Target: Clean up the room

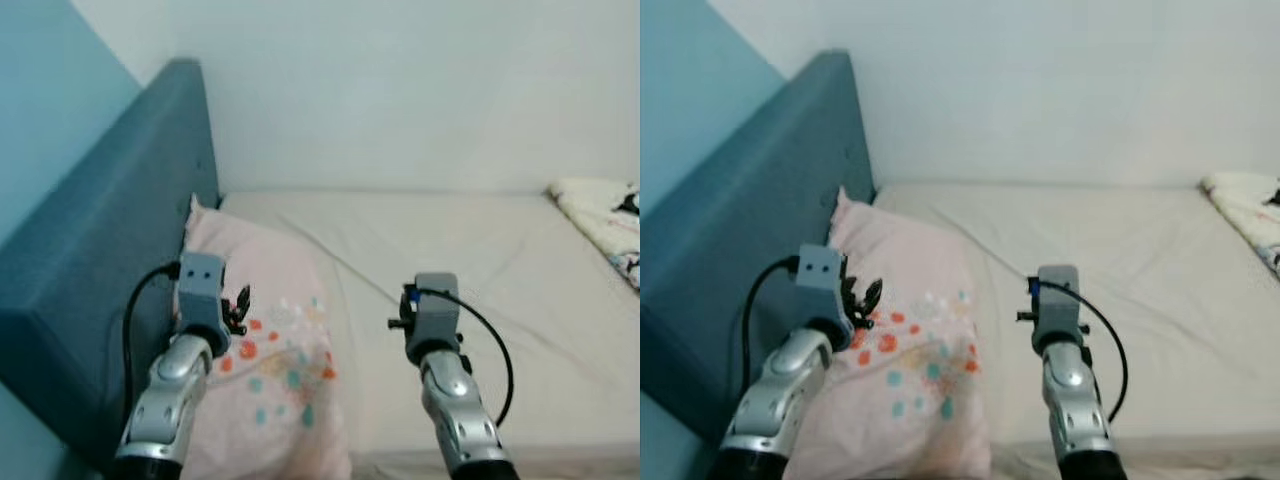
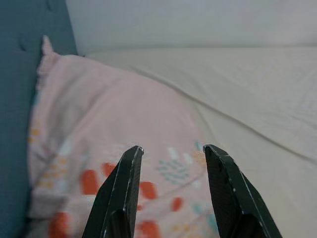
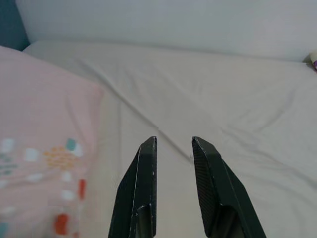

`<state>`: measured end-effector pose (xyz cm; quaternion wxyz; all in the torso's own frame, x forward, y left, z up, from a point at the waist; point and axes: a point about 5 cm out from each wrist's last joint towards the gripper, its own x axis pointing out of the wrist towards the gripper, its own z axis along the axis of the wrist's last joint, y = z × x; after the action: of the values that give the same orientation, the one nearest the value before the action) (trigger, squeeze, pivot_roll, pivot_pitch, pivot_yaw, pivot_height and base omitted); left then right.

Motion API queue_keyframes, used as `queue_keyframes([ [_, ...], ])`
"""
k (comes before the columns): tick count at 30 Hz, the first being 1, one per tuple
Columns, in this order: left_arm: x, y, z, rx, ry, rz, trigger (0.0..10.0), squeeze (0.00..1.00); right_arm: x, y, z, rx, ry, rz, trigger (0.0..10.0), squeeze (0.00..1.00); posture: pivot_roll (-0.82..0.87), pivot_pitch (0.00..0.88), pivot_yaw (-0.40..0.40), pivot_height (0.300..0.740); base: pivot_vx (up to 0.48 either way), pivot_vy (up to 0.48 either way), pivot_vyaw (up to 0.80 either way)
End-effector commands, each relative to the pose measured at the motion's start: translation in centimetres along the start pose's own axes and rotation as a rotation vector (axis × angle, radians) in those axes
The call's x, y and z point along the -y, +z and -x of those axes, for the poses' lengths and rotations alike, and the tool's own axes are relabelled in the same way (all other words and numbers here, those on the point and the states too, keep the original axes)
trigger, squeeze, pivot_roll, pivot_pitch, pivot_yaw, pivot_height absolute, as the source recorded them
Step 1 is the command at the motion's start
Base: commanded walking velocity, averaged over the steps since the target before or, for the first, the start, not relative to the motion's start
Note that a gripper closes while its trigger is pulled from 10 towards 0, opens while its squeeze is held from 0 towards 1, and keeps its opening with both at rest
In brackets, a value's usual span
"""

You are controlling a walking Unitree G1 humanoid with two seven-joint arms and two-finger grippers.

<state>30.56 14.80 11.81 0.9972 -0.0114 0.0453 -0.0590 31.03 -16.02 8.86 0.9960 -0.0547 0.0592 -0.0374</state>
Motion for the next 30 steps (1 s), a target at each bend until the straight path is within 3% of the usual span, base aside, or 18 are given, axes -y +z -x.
queue_keyframes([
  [1, 0.23, -0.26, 0.19, -0.013, -0.007, 0.012, 10.0, 0.0, 0.67, -0.47, 0.18, -0.02, -0.019, -0.007, 10.0, 0.0, 0.01, 0.004, -0.053, 0.74, 0.0, -0.48, 0.0],
  [16, 0.29, -0.2, 0.38, -0.021, -0.007, 0.009, 10.0, 0.0, 0.58, -0.47, 0.35, -0.02, -0.006, 0.006, 10.0, 0.0, 0.01, 0.01, -0.046, 0.74, 0.0, -0.48, 0.0],
  [21, 0.33, -0.16, 0.36, -0.022, -0.01, 0.007, 10.0, 0.0, 0.48, -0.51, 0.41, -0.021, -0.008, 0.012, 10.0, 0.0, 0.01, 0.007, -0.041, 0.74, 0.0, -0.48, 0.8],
  [30, 0.15, -0.23, 0.23, -0.03, -0.019, -0.002, 10.0, 0.0, 0.73, -0.58, 0.51, -0.018, -0.032, -0.028, 10.0, 0.0, 0.01, 0.0, -0.031, 0.74, 0.0, -0.48, 0.0],
])
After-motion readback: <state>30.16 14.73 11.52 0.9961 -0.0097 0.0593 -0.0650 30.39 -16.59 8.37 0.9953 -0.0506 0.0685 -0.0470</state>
